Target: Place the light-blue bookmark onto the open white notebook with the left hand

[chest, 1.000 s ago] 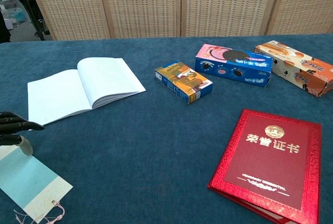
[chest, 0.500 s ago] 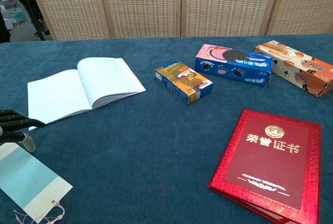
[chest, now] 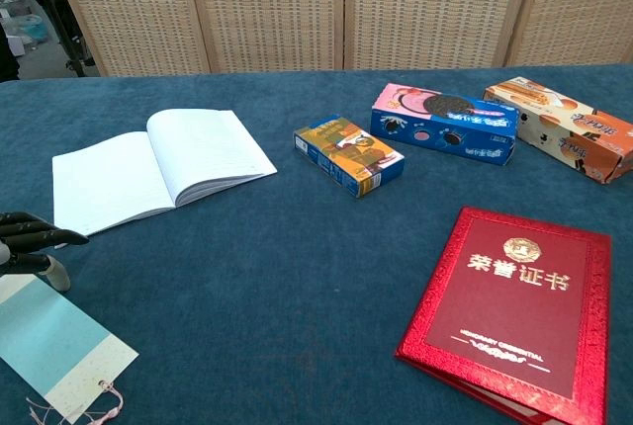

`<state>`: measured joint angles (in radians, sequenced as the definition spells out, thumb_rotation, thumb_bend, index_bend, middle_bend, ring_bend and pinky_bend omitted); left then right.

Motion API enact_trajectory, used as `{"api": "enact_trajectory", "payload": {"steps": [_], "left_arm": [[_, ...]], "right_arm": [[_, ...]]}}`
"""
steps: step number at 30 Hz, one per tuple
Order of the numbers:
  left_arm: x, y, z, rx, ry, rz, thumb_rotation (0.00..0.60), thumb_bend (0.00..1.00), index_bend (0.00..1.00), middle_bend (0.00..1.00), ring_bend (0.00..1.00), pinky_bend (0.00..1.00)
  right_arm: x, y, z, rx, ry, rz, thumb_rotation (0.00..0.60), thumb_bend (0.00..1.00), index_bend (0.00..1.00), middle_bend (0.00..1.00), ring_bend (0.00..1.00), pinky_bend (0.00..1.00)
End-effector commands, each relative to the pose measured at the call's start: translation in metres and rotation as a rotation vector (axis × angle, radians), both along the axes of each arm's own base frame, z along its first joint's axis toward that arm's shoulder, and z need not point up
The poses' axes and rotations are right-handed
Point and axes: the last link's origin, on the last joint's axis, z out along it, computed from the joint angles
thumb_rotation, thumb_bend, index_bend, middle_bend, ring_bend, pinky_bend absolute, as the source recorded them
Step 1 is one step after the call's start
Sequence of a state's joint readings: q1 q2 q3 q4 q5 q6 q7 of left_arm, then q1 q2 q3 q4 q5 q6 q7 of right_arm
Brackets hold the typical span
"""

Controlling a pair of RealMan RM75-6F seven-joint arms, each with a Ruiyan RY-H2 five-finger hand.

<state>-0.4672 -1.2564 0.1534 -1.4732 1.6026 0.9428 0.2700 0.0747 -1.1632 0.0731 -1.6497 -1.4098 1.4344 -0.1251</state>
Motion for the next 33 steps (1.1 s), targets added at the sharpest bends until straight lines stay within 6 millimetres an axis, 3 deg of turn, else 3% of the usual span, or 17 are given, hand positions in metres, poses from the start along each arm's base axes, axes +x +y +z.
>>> {"api": "enact_trajectory", "payload": {"steps": [1, 25, 33], "left_arm": [[-0.0002, 0.0003, -0.0007, 0.002, 0.001, 0.001, 0.6, 0.21, 0.28, 0.0, 0.0, 0.0], [-0.0008, 0.0016, -0.0043, 0.006, 0.005, 0.017, 0.6, 0.22, 0.28, 0.0, 0.0, 0.0], [-0.0016, 0.0009, -0.0055, 0.007, 0.006, 0.019, 0.6, 0.27, 0.29, 0.0, 0.0, 0.0]], "right_arm": [[0.0, 0.0, 0.0, 0.0, 0.0, 0.0, 0.6, 0.16, 0.0, 0.0, 0.0, 0.0], [0.0002, 0.0003, 0.0001, 0.0, 0.0, 0.002, 0.6, 0.16, 0.0, 0.0, 0.0, 0.0], [0.0006, 0.0005, -0.0003, 0.001, 0.0, 0.004, 0.6, 0.16, 0.0, 0.0, 0.0, 0.0]]}}
